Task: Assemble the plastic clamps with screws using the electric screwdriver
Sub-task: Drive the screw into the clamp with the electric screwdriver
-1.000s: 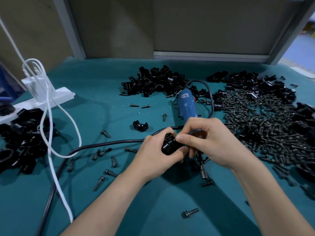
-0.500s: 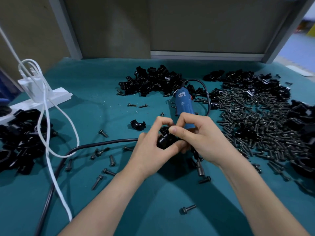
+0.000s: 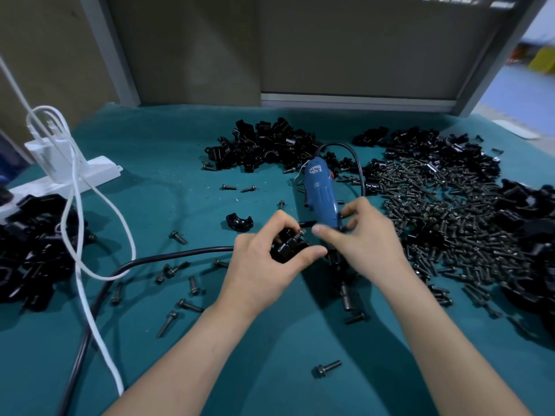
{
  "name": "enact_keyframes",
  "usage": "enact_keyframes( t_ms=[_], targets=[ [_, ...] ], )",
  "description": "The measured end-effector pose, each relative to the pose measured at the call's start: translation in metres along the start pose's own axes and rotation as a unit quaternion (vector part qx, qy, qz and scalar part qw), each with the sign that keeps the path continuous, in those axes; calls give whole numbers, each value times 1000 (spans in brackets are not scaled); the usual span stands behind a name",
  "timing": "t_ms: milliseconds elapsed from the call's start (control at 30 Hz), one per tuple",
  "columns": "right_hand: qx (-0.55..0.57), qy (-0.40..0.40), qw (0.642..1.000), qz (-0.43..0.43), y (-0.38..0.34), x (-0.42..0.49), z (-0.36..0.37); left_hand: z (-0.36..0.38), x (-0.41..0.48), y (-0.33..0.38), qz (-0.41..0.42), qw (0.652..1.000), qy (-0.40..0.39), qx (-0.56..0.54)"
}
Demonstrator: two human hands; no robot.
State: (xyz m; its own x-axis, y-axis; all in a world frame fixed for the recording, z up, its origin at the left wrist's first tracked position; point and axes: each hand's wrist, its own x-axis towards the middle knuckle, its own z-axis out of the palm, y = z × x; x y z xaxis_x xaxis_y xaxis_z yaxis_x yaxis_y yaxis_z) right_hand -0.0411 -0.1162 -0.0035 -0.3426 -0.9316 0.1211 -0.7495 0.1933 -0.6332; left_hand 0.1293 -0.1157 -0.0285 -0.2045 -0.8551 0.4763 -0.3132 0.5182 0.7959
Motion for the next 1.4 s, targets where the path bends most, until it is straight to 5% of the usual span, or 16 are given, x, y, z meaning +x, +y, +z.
enact_keyframes(
  t_ms=[167,267,400,500,733,867,1067,1200,1400],
  targets=[
    [5,-31,998,57,1,6,10,-2,0,1,12,1000,-23,10],
    [156,-41,983,89,3,9,5,-3,-1,1,27,999,-34,30],
    [415,-92,894,143,5,7,-9,-5,-1,2,29,998,-27,46],
    [554,-182,793,176,5,8,-14,-5,-1,2,26,998,-33,50],
    [732,-227,615,188,2,5,-14,-6,0,2,-7,995,-55,82],
    [755,-182,595,206,6,6,-19,-5,1,1,-44,995,-58,71],
    [815,-107,517,239,12,10,-18,-4,1,-2,-54,994,-85,35],
    [827,-76,507,233,18,11,-20,-3,0,-3,-46,993,-98,43],
    [769,-49,617,162,15,22,-37,-3,0,-6,-32,992,-104,60]
  ],
)
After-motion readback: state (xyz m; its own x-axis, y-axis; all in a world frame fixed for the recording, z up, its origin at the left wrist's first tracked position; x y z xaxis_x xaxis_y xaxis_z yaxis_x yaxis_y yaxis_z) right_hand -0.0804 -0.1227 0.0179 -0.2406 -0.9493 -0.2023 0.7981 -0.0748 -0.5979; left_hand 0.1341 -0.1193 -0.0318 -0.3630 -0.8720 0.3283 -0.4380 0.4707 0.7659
